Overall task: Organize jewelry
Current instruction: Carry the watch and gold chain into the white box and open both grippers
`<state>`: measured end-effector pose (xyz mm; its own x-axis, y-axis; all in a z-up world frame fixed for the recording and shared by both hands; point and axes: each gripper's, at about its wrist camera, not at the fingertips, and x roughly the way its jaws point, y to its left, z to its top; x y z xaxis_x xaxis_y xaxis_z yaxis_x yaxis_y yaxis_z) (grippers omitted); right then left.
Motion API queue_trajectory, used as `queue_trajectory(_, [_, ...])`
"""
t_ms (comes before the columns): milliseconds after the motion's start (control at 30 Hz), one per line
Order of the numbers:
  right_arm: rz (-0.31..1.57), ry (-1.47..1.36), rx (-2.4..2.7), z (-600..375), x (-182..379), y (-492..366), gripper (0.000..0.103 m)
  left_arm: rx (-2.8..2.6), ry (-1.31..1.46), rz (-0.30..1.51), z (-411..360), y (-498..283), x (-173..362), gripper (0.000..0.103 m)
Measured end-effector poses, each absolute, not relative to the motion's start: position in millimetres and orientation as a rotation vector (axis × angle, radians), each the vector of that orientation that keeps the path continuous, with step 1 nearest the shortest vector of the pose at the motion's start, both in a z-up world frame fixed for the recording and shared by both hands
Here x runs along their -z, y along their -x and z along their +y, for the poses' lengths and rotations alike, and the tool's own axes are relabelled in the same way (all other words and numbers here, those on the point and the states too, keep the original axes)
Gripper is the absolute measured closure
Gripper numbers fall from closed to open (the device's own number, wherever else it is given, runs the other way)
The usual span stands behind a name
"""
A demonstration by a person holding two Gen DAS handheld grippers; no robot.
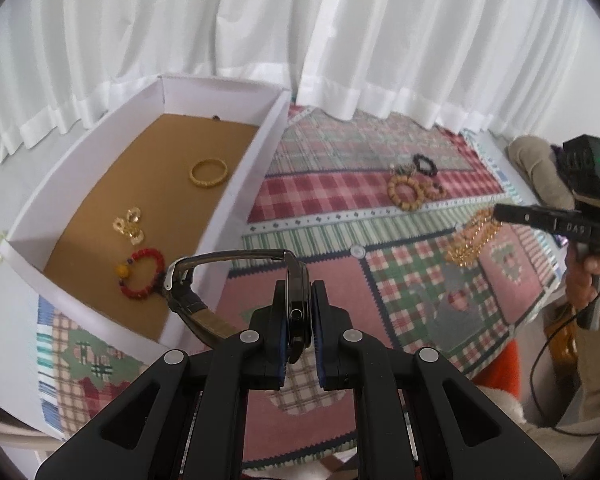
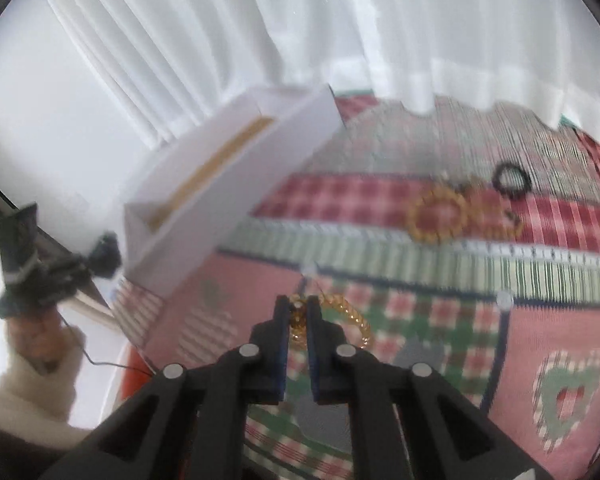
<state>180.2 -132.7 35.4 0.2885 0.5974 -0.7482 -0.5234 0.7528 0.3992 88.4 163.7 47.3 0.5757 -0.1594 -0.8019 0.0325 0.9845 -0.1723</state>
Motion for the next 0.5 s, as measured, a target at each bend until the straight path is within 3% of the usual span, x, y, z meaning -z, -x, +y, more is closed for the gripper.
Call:
queue_trajectory(267, [0.914,-0.076,-0.870,-63,-108,-213,0.095,0.014,0.192,0.907,222,-113,-81,0.094])
queue_trajectory(500, [0.886,-0.074,-0.963,29,-125,-244,0.095,-0.078,0.250,0.953,275,-161,-59,0.094])
